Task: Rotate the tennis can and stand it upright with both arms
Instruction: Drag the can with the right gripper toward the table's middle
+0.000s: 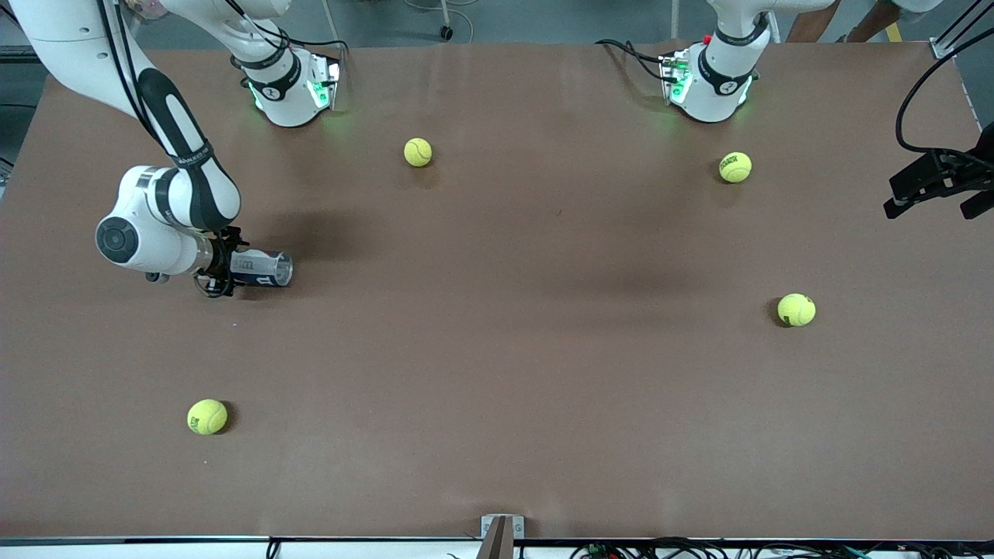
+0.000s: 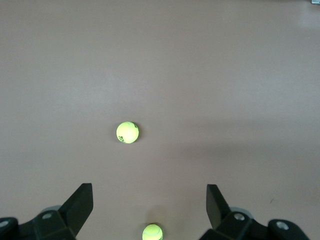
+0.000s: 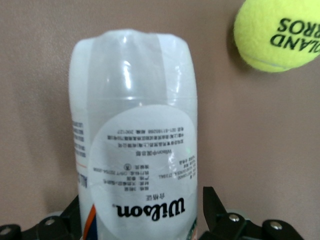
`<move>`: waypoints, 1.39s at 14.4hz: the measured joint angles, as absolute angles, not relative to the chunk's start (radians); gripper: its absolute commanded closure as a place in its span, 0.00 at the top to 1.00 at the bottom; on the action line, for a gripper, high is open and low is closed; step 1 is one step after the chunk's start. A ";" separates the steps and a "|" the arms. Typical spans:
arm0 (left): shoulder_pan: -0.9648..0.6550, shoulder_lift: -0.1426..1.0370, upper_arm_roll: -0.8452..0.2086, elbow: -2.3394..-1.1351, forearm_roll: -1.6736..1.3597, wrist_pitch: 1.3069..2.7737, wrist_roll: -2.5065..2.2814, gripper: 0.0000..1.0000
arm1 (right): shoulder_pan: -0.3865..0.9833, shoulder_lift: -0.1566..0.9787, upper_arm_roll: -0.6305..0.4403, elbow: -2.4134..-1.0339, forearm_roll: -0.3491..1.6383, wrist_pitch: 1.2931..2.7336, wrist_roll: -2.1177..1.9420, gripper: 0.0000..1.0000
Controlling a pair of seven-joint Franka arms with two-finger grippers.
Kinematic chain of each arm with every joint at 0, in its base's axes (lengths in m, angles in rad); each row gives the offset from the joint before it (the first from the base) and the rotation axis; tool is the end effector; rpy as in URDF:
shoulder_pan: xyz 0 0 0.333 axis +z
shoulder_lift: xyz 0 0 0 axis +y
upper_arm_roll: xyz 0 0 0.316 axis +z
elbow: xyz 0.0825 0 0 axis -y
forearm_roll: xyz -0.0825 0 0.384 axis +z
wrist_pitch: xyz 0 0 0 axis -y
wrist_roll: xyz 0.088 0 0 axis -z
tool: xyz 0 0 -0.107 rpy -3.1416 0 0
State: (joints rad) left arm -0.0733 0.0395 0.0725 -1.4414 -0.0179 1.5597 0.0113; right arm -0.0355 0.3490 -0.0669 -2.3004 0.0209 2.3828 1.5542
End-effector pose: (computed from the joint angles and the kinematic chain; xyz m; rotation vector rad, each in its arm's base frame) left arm 0.5661 -0.0034 0.6625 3.1245 -0.0206 0.1235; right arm 0.4938 -0.0521 0.1763 1.9728 -2.1849 -0.2834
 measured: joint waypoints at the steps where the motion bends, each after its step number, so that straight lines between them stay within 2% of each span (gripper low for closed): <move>1: -0.073 0.039 0.073 -1.441 -0.018 1.560 0.011 1.00 | -0.030 0.352 -0.067 -2.300 0.021 2.386 1.554 0.74; 2: -0.073 0.039 0.073 -1.441 -0.018 1.560 0.011 1.00 | -0.021 0.353 -0.067 -2.300 0.021 2.387 1.554 0.66; 3: -0.073 0.039 0.073 -1.441 -0.018 1.560 0.011 1.00 | -0.009 0.352 -0.066 -2.299 0.021 2.387 1.554 0.63; 8: -0.073 0.039 0.073 -1.441 -0.018 1.560 0.011 1.00 | 0.090 0.348 -0.045 -2.276 0.070 2.388 1.556 0.56; 11: -0.073 0.039 0.073 -1.441 -0.018 1.560 0.011 1.00 | 0.185 0.347 0.012 -2.219 0.183 2.386 1.595 0.56; 16: -0.073 0.039 0.073 -1.442 -0.018 1.560 0.011 1.00 | 0.453 0.352 0.033 -2.043 0.210 2.363 1.865 0.56; 20: -0.073 0.039 0.073 -1.442 -0.018 1.560 0.011 1.00 | 0.616 0.425 0.032 -1.882 0.210 2.359 1.986 0.57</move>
State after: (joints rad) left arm -0.0731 0.0395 0.0728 -1.4415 -0.0179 1.5598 0.0113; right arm 0.6164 0.4252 0.0320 -1.8825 0.2104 2.3586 1.9862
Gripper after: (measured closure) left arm 0.000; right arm 0.432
